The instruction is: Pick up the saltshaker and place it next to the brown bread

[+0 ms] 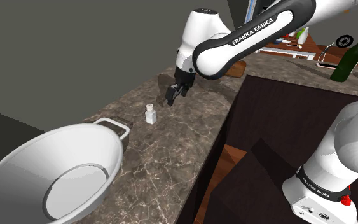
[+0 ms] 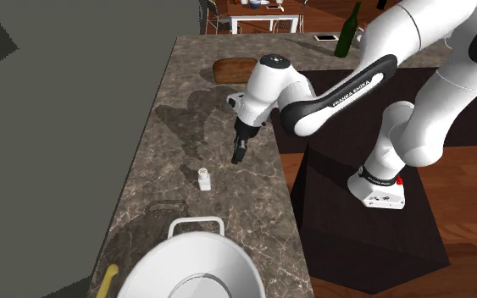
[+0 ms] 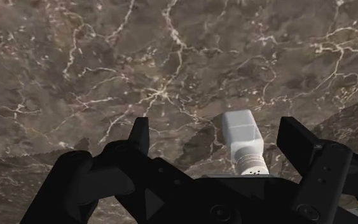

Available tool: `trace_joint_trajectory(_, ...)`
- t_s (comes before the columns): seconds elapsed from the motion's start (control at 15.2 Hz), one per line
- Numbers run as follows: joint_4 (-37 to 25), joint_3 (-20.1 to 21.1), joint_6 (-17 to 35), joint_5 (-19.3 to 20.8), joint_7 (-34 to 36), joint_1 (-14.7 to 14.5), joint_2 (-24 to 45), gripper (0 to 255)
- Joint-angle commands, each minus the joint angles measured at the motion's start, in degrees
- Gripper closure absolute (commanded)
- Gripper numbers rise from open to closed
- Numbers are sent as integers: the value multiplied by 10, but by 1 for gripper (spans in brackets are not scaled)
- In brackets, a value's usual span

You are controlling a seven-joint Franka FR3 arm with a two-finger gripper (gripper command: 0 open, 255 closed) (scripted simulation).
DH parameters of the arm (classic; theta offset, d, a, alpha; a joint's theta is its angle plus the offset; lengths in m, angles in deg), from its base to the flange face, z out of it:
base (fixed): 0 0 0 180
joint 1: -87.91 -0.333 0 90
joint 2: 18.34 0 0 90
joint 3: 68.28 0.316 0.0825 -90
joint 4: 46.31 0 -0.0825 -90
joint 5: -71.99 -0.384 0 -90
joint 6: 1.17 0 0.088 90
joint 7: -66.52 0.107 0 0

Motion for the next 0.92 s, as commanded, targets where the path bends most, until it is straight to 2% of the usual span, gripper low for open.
trace_joint_trajectory(0.0, -19, 10, 30, 20, 25, -3, 41, 0)
trace_joint_trajectory(0.46, -122, 11, 91, 110, 114, -31, 188, 0)
trace_joint_trajectory(0.86, -137, -2, 119, 133, 130, -41, 233, 0)
